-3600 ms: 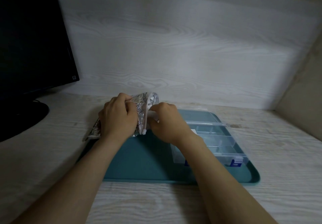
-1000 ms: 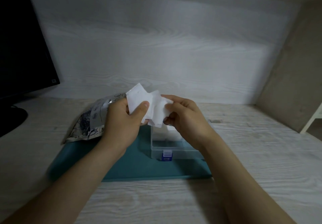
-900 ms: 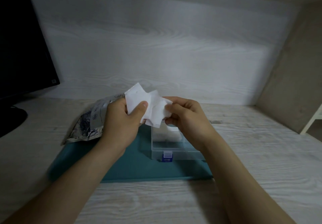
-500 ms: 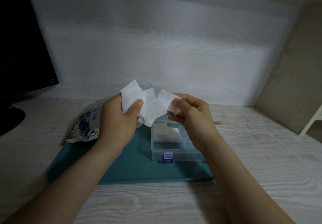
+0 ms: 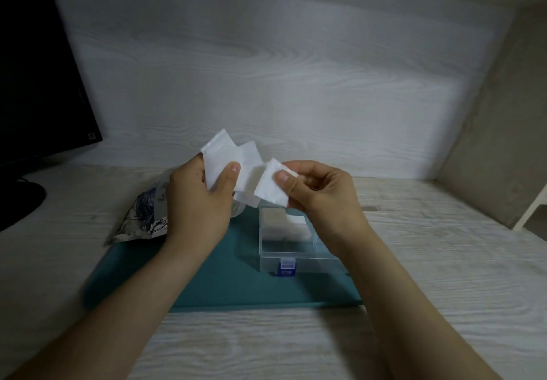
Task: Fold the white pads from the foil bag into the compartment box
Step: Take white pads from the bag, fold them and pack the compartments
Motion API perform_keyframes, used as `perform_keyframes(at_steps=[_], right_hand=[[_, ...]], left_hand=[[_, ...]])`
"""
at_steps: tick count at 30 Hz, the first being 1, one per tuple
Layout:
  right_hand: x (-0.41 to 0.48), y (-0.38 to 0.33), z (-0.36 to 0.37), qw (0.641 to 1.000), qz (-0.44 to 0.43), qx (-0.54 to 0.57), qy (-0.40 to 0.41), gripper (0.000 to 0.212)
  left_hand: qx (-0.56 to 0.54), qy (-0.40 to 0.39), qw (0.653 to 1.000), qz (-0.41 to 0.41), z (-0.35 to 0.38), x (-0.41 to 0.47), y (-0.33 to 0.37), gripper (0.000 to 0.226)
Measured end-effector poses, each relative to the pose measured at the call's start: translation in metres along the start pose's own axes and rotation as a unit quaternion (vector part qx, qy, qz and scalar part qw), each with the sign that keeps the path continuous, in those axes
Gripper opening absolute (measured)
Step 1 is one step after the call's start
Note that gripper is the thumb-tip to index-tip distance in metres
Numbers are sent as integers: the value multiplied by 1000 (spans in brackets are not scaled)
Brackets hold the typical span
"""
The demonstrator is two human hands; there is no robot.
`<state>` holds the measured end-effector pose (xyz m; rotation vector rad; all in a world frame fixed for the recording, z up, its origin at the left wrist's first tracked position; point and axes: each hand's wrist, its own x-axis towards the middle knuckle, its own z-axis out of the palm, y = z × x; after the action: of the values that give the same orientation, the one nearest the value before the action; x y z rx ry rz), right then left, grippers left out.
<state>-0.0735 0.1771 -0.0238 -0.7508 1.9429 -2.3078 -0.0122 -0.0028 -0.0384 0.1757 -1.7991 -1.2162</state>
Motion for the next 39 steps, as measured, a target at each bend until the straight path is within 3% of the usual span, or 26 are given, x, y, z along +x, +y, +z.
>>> perform_keyframes(at_steps=[14, 19, 24, 29, 39], right_hand=[[-5, 6, 14, 997, 21, 55, 52, 17], [-2, 5, 13, 996, 37, 67, 46, 39], [-2, 4, 9, 999, 25, 40, 22, 26], [-2, 5, 7, 999, 12, 20, 46, 20], [1, 3, 0, 999, 9, 13, 31, 22]], left_hand=[[-41, 3, 999, -16, 7, -8, 2, 12], [-47, -2, 999, -24, 7, -8, 5, 13], [-43, -2, 999, -22, 5, -7, 5, 13], [-45, -4, 999, -16, 4, -7, 5, 13], [-80, -24, 995, -55, 4, -4, 7, 6]])
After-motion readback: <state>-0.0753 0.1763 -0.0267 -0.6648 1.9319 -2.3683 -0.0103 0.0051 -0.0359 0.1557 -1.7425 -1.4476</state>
